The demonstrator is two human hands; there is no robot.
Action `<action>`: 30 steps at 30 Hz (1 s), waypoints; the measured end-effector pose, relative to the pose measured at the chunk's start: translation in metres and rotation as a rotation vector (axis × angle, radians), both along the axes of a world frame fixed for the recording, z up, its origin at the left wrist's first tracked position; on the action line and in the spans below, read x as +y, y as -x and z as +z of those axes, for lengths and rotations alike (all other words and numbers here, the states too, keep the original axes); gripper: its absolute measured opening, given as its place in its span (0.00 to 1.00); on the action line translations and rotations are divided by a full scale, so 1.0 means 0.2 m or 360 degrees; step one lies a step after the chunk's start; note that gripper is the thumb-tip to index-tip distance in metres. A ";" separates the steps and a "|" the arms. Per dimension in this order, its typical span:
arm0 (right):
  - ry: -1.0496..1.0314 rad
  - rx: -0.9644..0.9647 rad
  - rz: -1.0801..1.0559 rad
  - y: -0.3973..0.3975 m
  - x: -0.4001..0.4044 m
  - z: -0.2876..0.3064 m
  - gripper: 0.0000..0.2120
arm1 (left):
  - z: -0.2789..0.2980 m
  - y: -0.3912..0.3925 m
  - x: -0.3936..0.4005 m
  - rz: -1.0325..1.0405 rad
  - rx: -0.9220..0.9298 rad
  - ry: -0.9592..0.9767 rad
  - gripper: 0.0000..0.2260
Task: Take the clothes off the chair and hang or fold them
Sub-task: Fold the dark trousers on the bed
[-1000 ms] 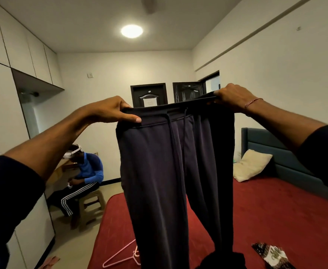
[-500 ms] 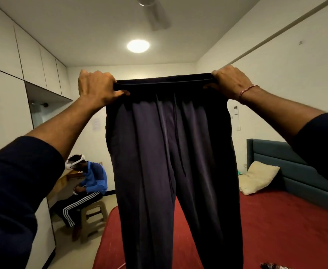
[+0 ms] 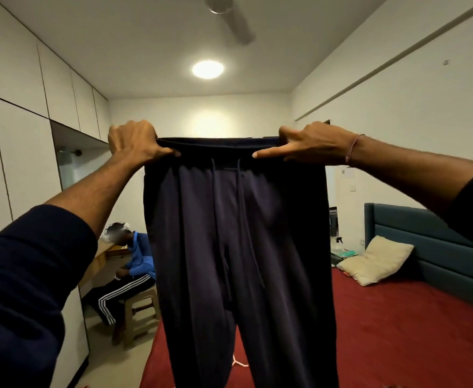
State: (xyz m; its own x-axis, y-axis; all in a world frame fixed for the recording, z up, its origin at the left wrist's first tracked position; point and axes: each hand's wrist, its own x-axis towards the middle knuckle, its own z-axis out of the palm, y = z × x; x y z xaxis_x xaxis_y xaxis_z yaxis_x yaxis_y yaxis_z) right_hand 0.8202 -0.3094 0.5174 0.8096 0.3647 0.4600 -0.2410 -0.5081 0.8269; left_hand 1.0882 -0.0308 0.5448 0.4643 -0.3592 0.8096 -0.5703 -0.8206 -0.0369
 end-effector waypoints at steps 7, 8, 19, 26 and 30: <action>-0.0141 0.0380 -0.0397 -0.09 0.21 -0.11 0.43 | -0.11 0.04 -0.04 0.0041 -0.0292 -0.0189 0.38; -0.0174 0.0425 -0.0446 -0.10 0.23 -0.12 0.44 | -0.13 0.05 -0.04 0.0051 -0.0327 -0.0233 0.39; -0.0517 0.0629 -0.0587 -0.10 0.32 -0.11 0.51 | -0.23 0.10 0.07 0.0078 -0.0425 -0.0482 0.41; -0.0580 0.0663 -0.0562 -0.09 0.31 -0.12 0.53 | -0.29 0.15 0.08 0.0000 -0.0296 -0.0412 0.39; -0.0628 0.0633 -0.0676 -0.12 0.34 -0.15 0.54 | -0.30 0.19 0.04 -0.0108 -0.0126 -0.0235 0.33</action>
